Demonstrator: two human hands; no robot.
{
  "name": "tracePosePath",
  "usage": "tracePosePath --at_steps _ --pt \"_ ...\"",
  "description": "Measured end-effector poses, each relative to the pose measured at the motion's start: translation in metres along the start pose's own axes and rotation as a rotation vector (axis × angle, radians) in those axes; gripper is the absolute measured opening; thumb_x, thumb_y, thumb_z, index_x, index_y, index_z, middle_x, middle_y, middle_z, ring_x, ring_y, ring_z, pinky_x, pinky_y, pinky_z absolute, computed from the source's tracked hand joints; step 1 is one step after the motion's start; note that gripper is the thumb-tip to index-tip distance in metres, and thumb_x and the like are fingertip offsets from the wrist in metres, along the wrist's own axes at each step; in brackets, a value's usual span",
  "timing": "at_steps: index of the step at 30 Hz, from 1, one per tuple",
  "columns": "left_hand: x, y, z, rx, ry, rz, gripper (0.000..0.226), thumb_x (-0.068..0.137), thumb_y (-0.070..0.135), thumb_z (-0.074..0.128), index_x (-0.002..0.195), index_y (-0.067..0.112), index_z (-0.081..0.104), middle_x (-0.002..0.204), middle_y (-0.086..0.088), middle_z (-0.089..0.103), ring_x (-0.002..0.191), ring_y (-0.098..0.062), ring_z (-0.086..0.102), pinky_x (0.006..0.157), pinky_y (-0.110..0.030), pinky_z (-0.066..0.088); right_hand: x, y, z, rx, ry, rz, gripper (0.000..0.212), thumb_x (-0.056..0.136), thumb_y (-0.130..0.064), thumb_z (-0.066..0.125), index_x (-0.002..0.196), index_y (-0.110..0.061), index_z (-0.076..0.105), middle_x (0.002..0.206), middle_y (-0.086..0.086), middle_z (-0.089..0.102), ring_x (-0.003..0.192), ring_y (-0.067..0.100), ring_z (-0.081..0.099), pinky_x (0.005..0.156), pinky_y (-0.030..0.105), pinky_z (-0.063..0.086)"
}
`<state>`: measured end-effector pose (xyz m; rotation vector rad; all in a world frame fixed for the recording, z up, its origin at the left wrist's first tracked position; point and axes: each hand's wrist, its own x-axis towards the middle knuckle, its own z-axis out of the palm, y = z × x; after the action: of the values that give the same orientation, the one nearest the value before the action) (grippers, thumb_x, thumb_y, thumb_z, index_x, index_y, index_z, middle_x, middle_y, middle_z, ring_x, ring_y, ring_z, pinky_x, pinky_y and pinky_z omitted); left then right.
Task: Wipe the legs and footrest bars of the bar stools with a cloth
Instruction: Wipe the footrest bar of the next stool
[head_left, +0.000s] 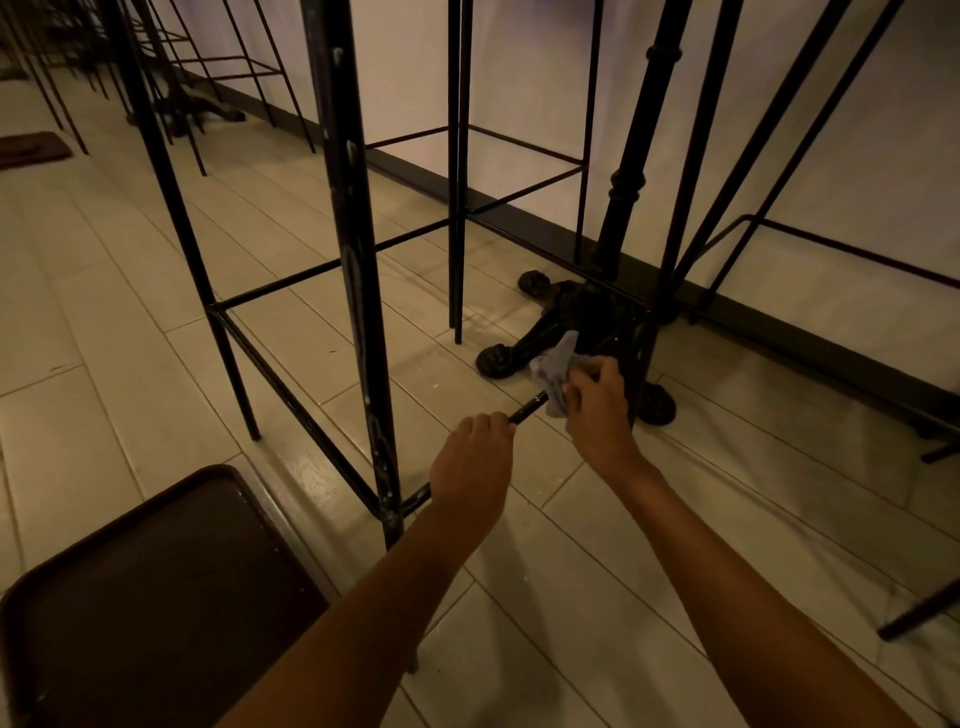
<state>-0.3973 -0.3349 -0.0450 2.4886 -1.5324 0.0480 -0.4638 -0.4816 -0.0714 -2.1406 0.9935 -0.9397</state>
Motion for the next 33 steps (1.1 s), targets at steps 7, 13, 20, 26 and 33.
tracePosePath --at_steps 7,13,20,26,33 --pt "0.000 -0.001 -0.002 0.013 -0.040 0.014 0.039 0.095 0.010 0.043 0.134 0.009 0.035 0.127 -0.009 0.046 0.113 -0.021 0.046 0.097 -0.030 0.040 0.041 0.002 -0.016 -0.151 -0.064 0.110 0.030 0.092 -0.003 0.048 0.121 0.003 0.050 0.134 0.015 0.033 0.114 0.026 0.048 0.102 0.031 0.040" --pt "-0.001 -0.002 -0.001 0.010 -0.041 0.027 0.040 0.094 0.010 0.045 0.133 0.009 0.036 0.126 -0.008 0.047 0.112 -0.020 0.047 0.095 -0.030 0.041 0.053 0.002 -0.021 -0.159 -0.062 0.153 0.032 0.093 -0.005 0.045 0.125 0.002 0.047 0.135 0.018 0.042 0.120 0.030 0.047 0.099 0.031 0.038" --pt "0.000 -0.001 0.000 -0.025 -0.019 -0.004 0.033 0.098 0.016 0.041 0.131 0.010 0.038 0.126 -0.007 0.049 0.113 -0.020 0.048 0.095 -0.030 0.041 0.029 -0.004 -0.011 -0.217 -0.105 0.001 0.032 0.095 -0.001 0.037 0.124 0.005 0.048 0.132 0.023 0.043 0.123 0.034 0.042 0.106 0.040 0.036" --pt "0.001 -0.001 -0.001 -0.007 -0.038 0.017 0.037 0.096 0.013 0.044 0.132 0.010 0.038 0.128 -0.008 0.048 0.114 -0.020 0.047 0.096 -0.030 0.041 0.026 -0.010 -0.012 -0.140 -0.111 0.073 0.031 0.096 -0.005 0.036 0.124 0.004 0.047 0.132 0.021 0.042 0.119 0.030 0.045 0.099 0.031 0.039" --pt "0.000 0.002 -0.003 -0.029 -0.004 -0.037 0.027 0.101 0.019 0.035 0.126 0.010 0.042 0.122 -0.007 0.053 0.109 -0.021 0.049 0.088 -0.029 0.042 -0.016 -0.030 0.004 -0.037 -0.149 -0.059 0.035 0.096 -0.004 0.034 0.129 -0.004 0.045 0.132 0.017 0.042 0.119 0.026 0.046 0.095 0.022 0.035"
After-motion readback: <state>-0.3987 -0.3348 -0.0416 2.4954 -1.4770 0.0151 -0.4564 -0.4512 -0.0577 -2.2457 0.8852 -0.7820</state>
